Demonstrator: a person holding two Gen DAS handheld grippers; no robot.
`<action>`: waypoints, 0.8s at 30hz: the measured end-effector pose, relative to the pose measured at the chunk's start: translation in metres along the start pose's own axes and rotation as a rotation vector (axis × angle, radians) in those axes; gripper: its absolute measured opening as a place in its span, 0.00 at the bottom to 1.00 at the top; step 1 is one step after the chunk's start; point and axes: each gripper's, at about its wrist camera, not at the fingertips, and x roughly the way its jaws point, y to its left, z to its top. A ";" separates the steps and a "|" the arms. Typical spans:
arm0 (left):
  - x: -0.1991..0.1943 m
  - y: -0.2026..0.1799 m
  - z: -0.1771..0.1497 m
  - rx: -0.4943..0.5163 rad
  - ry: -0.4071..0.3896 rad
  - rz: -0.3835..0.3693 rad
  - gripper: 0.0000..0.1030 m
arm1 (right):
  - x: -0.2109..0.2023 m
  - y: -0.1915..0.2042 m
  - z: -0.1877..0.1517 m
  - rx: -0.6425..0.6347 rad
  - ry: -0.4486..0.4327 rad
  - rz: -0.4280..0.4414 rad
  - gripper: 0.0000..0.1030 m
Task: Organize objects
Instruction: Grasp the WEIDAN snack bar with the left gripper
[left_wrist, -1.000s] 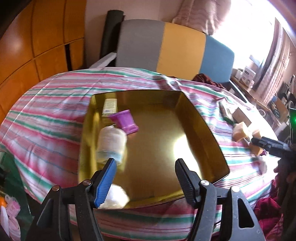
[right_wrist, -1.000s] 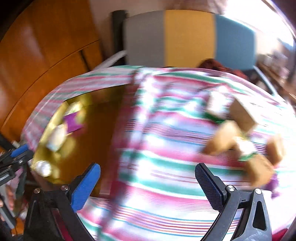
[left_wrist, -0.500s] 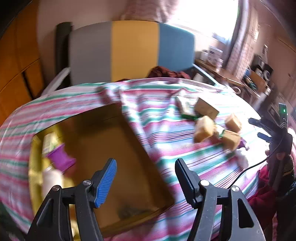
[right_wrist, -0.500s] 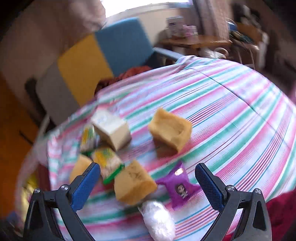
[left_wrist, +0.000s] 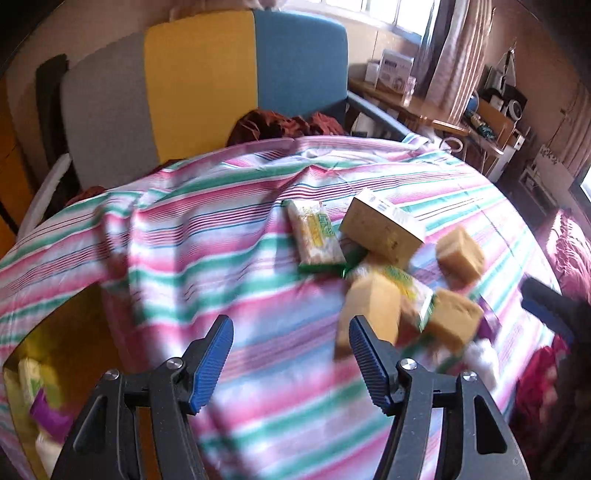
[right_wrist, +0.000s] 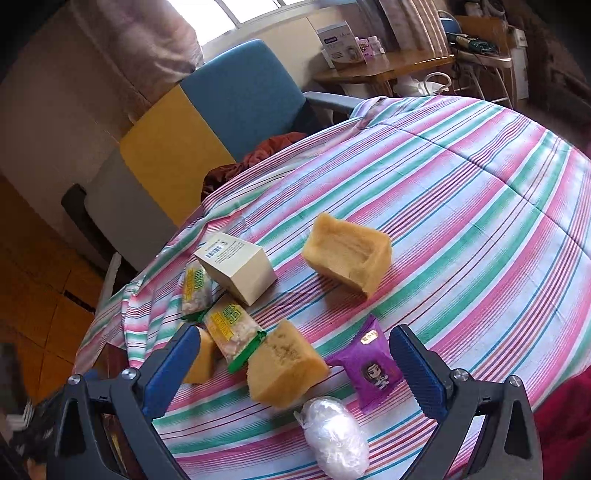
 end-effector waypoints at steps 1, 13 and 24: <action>0.010 -0.003 0.007 0.003 0.013 -0.003 0.64 | 0.000 0.001 0.000 -0.005 0.001 0.009 1.00; 0.117 -0.023 0.068 0.034 0.126 0.027 0.64 | 0.010 0.005 -0.002 -0.006 0.054 0.097 1.00; 0.139 -0.019 0.065 0.042 0.109 0.065 0.42 | 0.018 0.010 -0.006 -0.025 0.100 0.103 1.00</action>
